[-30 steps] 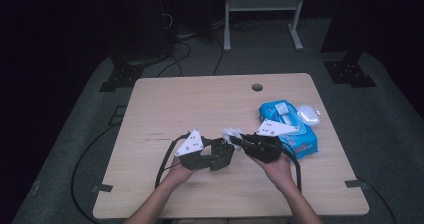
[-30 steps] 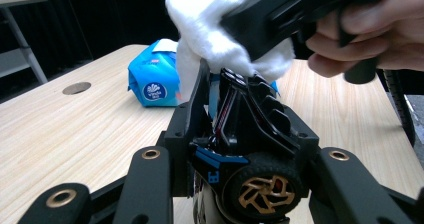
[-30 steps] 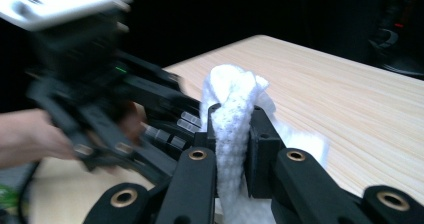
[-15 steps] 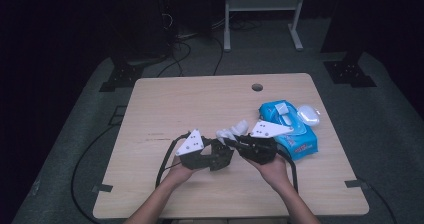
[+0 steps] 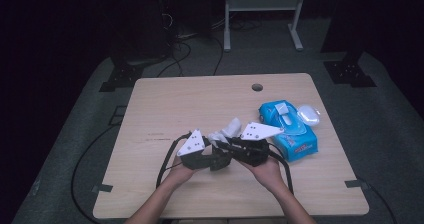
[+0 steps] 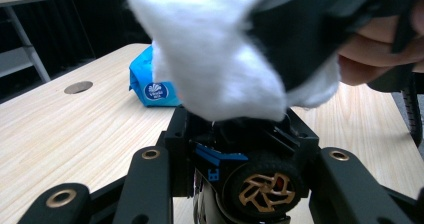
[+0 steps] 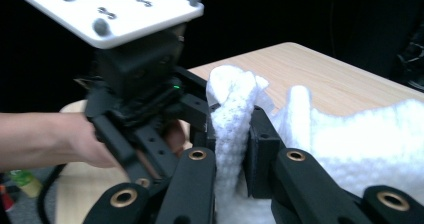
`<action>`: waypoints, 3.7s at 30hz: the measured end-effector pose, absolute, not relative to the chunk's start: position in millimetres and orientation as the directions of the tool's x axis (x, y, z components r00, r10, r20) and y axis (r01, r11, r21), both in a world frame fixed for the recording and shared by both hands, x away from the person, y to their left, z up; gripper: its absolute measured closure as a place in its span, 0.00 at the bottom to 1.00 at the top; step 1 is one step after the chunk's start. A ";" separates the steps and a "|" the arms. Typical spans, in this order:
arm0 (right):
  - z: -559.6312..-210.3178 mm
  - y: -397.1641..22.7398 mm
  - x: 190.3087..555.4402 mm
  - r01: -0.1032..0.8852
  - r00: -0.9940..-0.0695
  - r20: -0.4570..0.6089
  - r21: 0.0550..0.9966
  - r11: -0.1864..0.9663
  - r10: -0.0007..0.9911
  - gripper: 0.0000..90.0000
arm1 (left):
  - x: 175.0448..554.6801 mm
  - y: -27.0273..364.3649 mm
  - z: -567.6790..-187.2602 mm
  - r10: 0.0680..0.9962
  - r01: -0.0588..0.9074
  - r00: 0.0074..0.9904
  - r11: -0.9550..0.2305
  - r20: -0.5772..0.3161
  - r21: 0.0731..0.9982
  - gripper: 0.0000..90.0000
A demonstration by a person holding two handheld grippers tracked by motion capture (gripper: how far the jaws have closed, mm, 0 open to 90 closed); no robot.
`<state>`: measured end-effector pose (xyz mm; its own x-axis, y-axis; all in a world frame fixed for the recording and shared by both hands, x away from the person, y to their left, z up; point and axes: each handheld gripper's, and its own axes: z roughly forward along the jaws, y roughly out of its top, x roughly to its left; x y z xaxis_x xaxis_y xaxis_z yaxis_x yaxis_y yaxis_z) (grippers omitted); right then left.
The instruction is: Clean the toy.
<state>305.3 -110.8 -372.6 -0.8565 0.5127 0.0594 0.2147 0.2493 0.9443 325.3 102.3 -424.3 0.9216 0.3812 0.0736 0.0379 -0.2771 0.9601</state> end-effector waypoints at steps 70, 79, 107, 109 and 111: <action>-383.7 -135.0 313.2 0.266 -0.789 0.089 0.941 0.208 0.607 0.92 | 327.3 105.9 -425.4 0.385 0.038 0.920 -0.274 0.074 0.961 0.65; -377.3 -122.6 306.4 0.221 -0.821 0.049 0.946 0.237 0.569 0.92 | 327.2 106.8 -425.6 0.386 0.043 0.920 -0.267 0.066 0.963 0.65; -377.3 -111.4 298.0 0.210 -0.841 0.038 0.942 0.261 0.540 0.92 | 323.5 116.2 -427.4 0.373 0.038 0.926 -0.251 0.061 0.967 0.65; -377.4 -110.4 297.5 0.202 -0.843 0.029 0.943 0.265 0.537 0.92 | 322.4 117.3 -427.5 0.373 0.039 0.926 -0.250 0.059 0.967 0.65; -377.3 -109.2 296.2 0.202 -0.844 0.030 0.943 0.266 0.535 0.92 | 321.1 118.6 -427.5 0.371 0.038 0.927 -0.249 0.060 0.968 0.65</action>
